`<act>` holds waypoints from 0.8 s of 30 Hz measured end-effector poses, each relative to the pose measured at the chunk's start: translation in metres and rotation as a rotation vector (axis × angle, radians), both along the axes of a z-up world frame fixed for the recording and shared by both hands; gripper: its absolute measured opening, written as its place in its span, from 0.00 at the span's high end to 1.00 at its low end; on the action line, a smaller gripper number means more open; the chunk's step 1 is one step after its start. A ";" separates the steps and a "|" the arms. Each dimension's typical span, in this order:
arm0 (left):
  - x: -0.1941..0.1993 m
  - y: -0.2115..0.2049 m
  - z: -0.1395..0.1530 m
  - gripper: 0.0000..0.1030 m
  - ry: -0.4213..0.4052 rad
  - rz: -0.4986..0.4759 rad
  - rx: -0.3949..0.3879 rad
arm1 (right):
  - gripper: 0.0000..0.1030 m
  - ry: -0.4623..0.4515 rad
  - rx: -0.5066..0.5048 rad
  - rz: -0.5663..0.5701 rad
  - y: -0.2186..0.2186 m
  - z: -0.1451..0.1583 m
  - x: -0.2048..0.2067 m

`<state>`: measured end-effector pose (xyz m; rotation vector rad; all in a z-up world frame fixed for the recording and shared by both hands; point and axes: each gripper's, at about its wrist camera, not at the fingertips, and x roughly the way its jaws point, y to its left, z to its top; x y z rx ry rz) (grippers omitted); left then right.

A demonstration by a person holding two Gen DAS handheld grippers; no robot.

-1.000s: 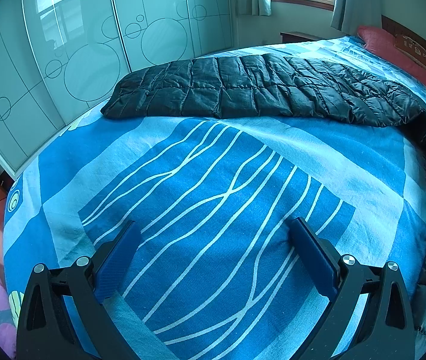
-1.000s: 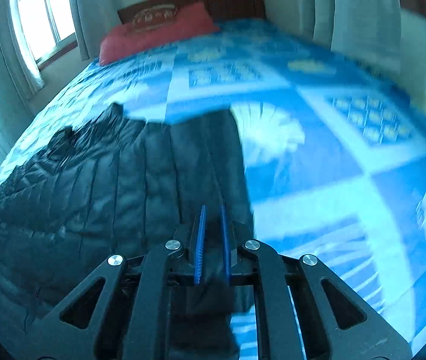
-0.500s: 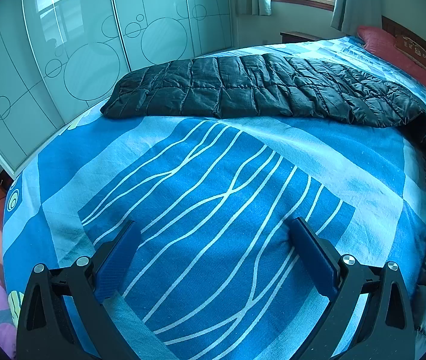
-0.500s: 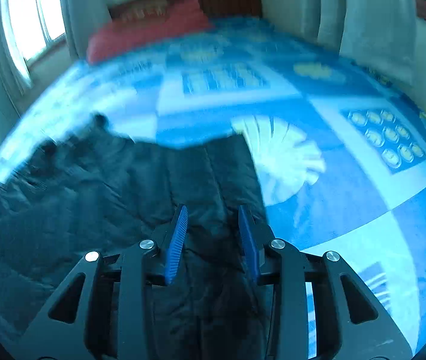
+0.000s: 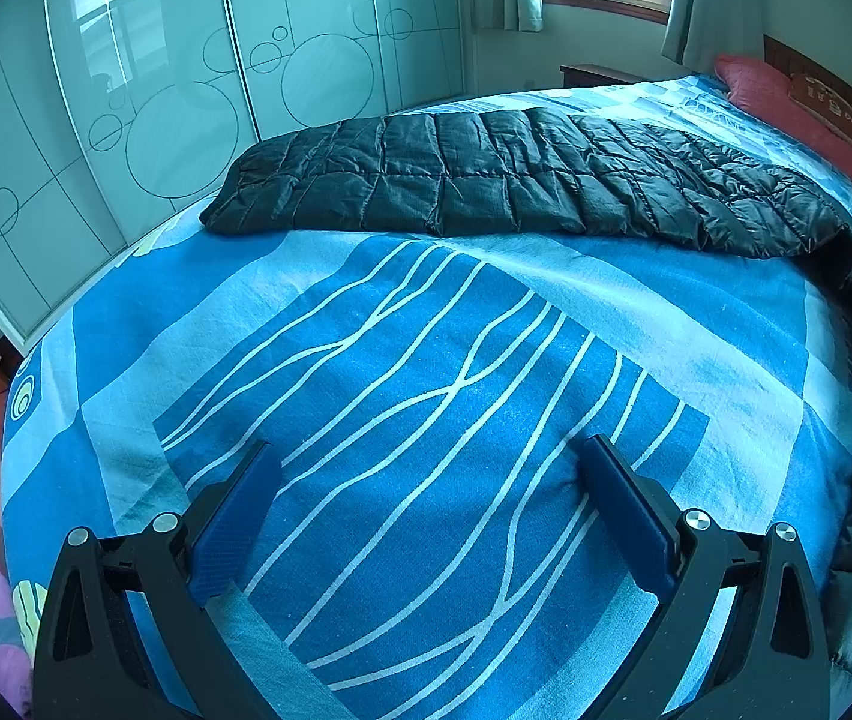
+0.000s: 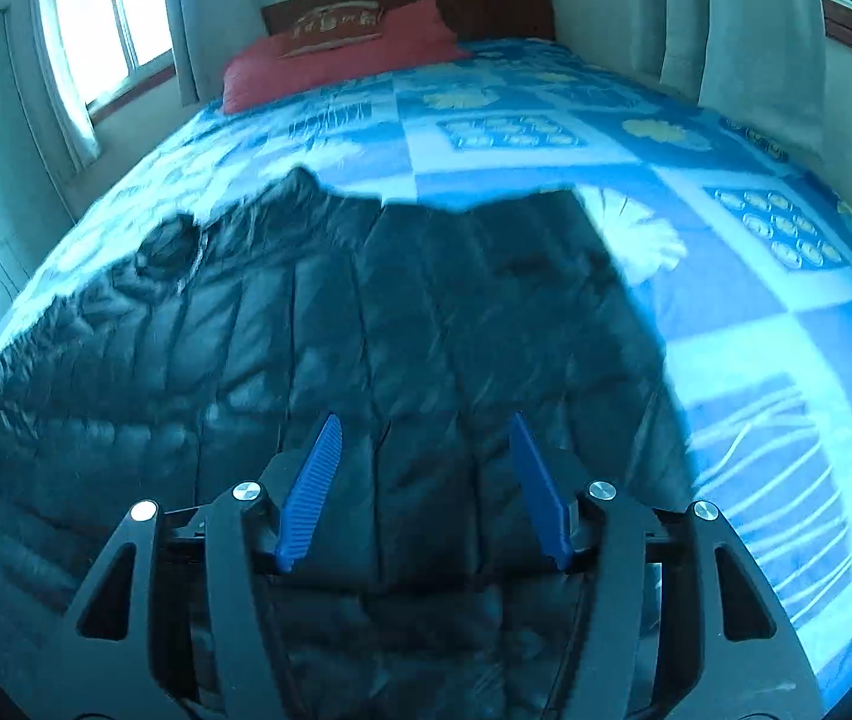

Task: Fold large clothes
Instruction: 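Lower the sleeve onto the jacket back and open the right gripper, then grasp the other sleeve with the left gripper and lift it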

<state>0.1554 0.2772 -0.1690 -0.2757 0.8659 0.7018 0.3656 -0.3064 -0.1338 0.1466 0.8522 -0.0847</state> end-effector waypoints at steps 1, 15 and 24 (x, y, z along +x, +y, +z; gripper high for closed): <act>0.000 0.000 0.000 0.04 -0.002 0.000 -0.002 | 0.43 0.005 -0.021 0.001 0.003 -0.006 0.000; -0.003 0.007 0.004 0.04 -0.002 -0.006 -0.063 | 0.40 -0.032 -0.067 0.009 0.010 -0.025 -0.004; -0.020 0.066 0.025 0.05 -0.235 0.036 -0.282 | 0.39 -0.039 -0.061 0.009 0.010 -0.025 -0.005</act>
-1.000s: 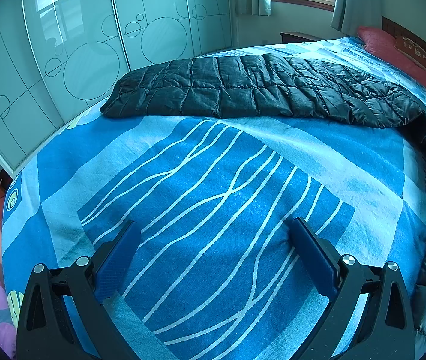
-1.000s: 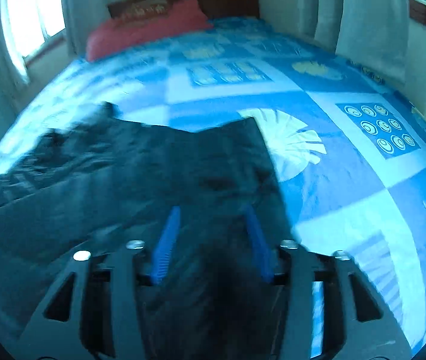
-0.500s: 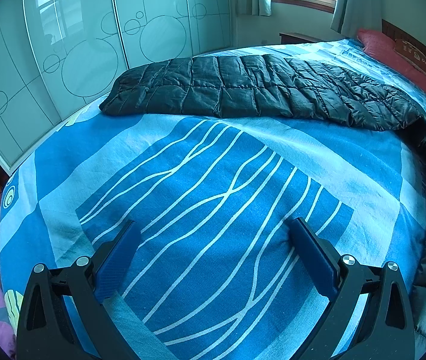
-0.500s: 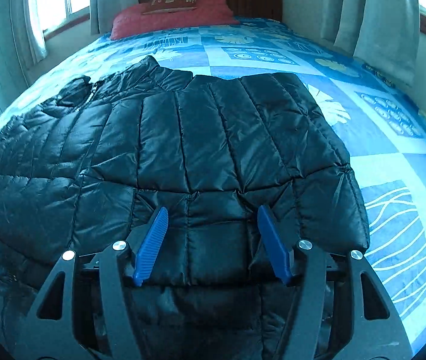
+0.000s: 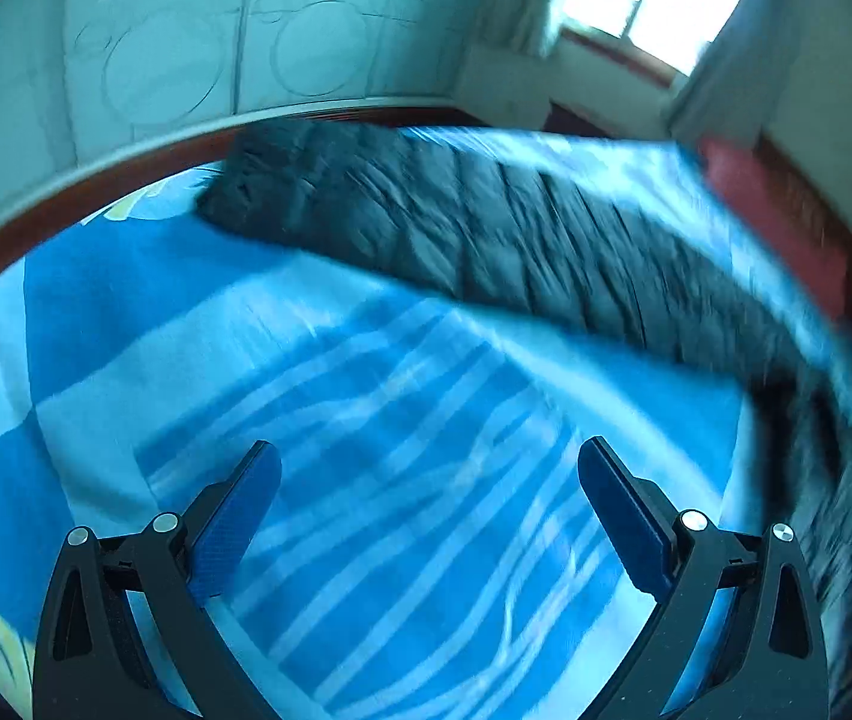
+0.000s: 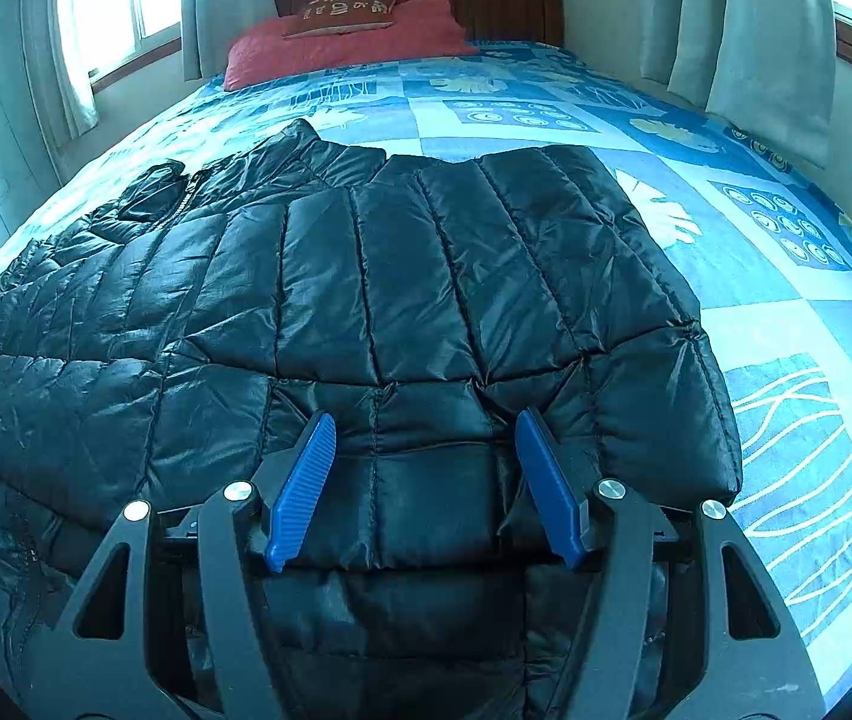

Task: Fold large clothes
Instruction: 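Grasp the other sleeve with the left gripper and lift it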

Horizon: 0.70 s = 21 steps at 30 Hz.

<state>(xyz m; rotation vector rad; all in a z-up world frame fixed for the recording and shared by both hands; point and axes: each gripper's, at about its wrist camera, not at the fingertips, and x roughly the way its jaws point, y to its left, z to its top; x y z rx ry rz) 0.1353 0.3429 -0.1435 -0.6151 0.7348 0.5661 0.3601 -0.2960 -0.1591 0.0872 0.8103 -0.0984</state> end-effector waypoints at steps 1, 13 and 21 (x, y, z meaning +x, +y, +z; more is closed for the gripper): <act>0.001 0.009 0.001 0.05 -0.016 0.017 -0.008 | 0.39 0.000 0.000 0.000 0.000 0.000 0.000; 0.040 0.096 -0.006 0.05 -0.192 0.116 -0.112 | 0.38 -0.005 0.001 0.003 0.000 0.001 -0.001; 0.025 0.108 0.000 0.28 -0.300 0.336 -0.170 | 0.37 -0.007 -0.004 0.003 0.002 0.001 -0.001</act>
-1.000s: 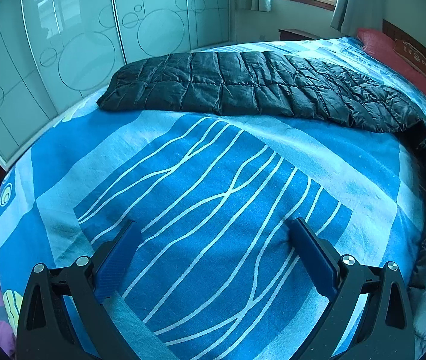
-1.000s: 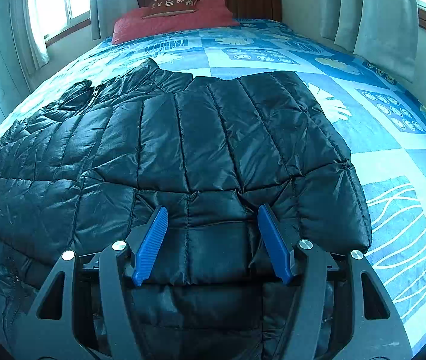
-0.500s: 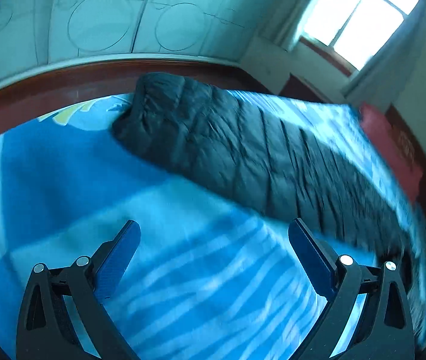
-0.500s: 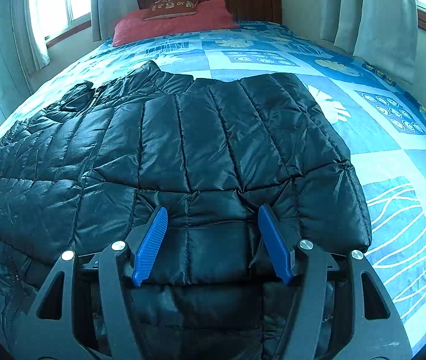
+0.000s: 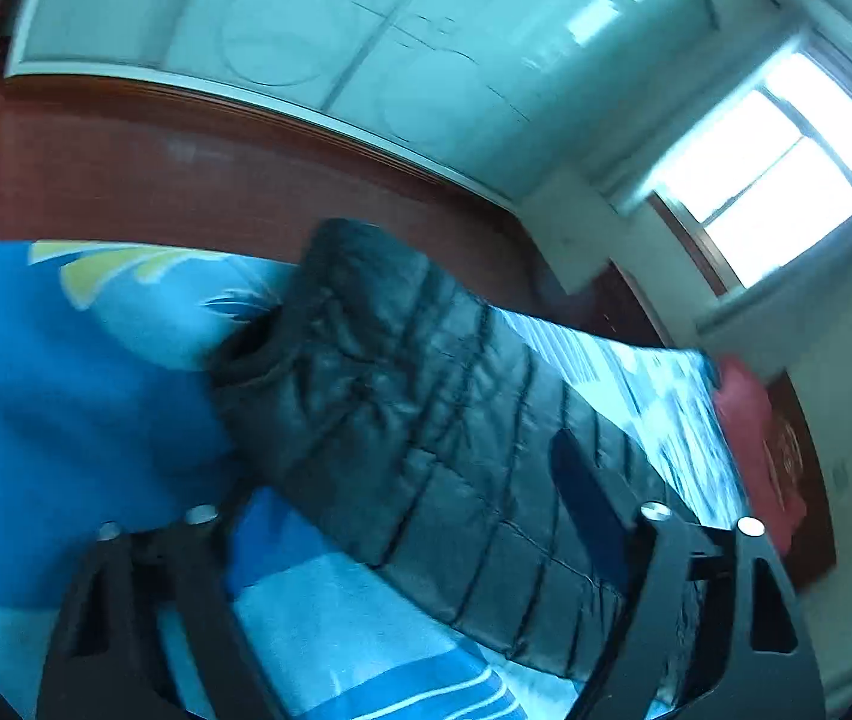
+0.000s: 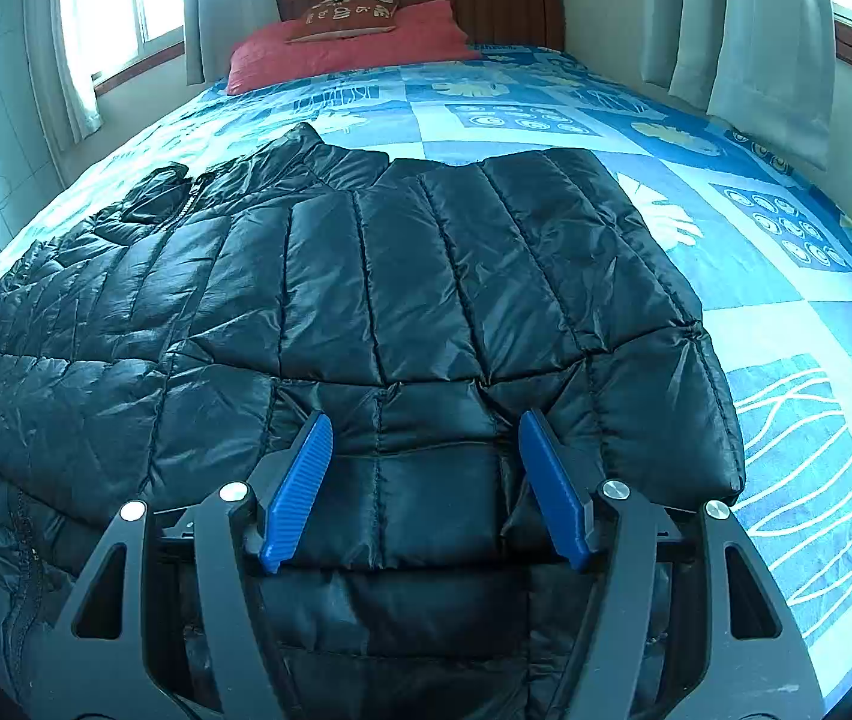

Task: Fold large clothes
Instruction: 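Grasp the other sleeve with the left gripper and lift it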

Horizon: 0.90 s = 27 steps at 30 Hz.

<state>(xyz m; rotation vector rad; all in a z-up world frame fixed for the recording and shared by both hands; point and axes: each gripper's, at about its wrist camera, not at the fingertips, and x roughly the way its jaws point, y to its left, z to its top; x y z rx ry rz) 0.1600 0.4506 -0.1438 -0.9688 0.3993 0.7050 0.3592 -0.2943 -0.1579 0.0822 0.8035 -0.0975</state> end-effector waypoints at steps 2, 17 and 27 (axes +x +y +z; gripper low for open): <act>-0.002 -0.002 0.002 0.36 0.009 0.033 0.005 | 0.37 0.000 0.000 0.000 0.000 0.000 0.000; 0.021 -0.029 0.038 0.93 0.079 0.010 0.203 | 0.37 -0.002 0.000 -0.001 0.000 -0.001 -0.001; 0.102 -0.185 0.096 0.94 0.012 -0.370 0.439 | 0.36 -0.009 0.014 0.003 -0.001 0.002 0.001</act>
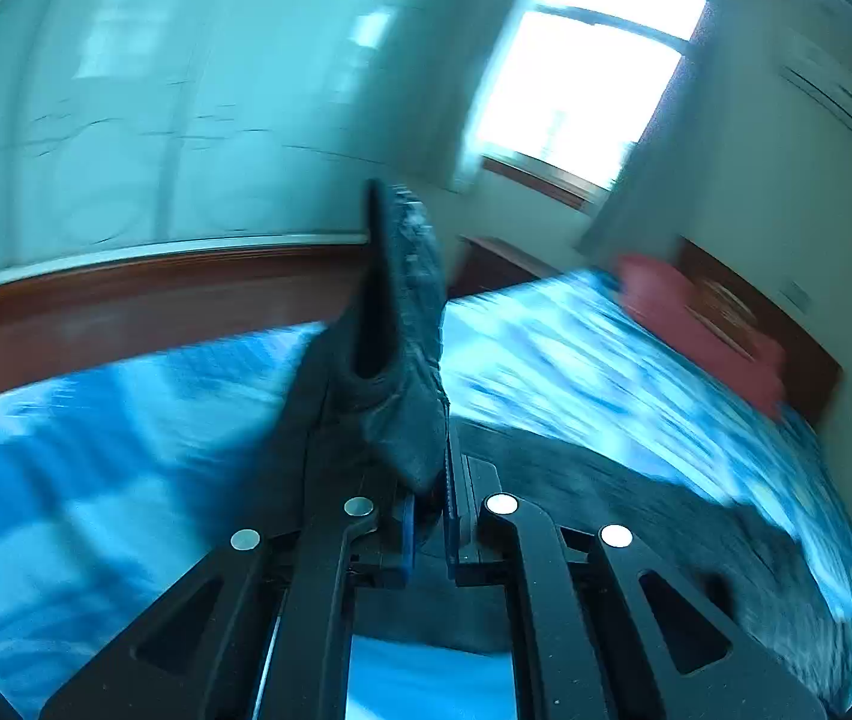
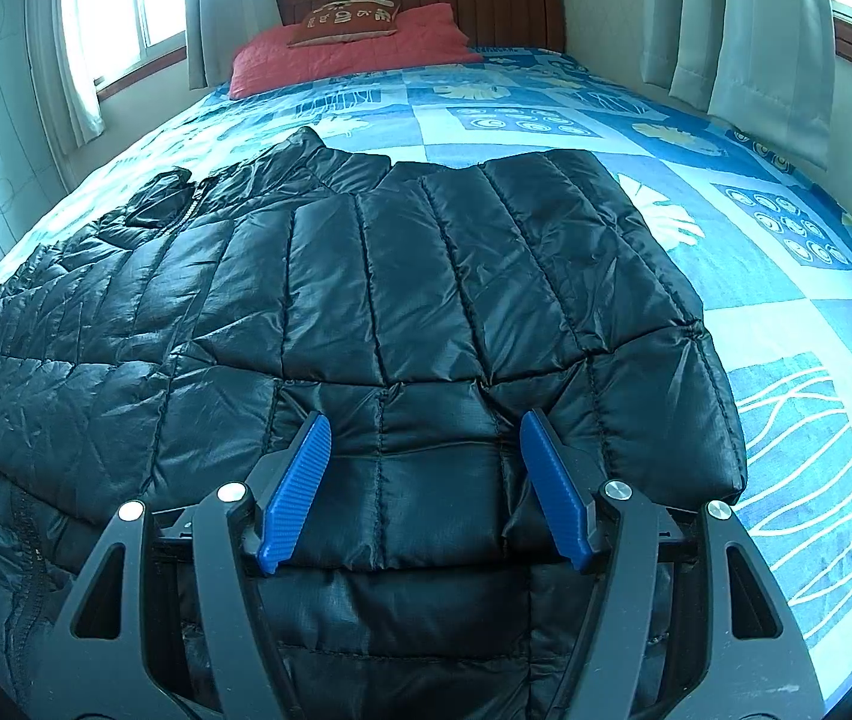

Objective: Fold large clothes

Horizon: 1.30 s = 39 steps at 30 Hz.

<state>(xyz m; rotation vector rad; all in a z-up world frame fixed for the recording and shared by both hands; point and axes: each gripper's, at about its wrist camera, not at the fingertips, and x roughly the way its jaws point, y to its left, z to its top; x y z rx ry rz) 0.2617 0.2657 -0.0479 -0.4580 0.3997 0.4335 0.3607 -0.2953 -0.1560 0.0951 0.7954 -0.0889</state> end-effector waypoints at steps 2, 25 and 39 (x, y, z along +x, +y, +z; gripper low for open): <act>0.018 -0.047 0.004 0.94 0.009 -0.099 0.020 | 0.36 -0.002 0.005 0.001 0.000 0.000 0.001; 0.092 -0.351 -0.053 0.94 0.234 -0.636 0.143 | 0.31 -0.021 0.040 0.010 -0.001 -0.003 0.000; 0.076 -0.364 -0.047 0.37 0.255 -0.687 0.135 | 0.30 -0.018 0.039 0.012 0.001 -0.004 0.000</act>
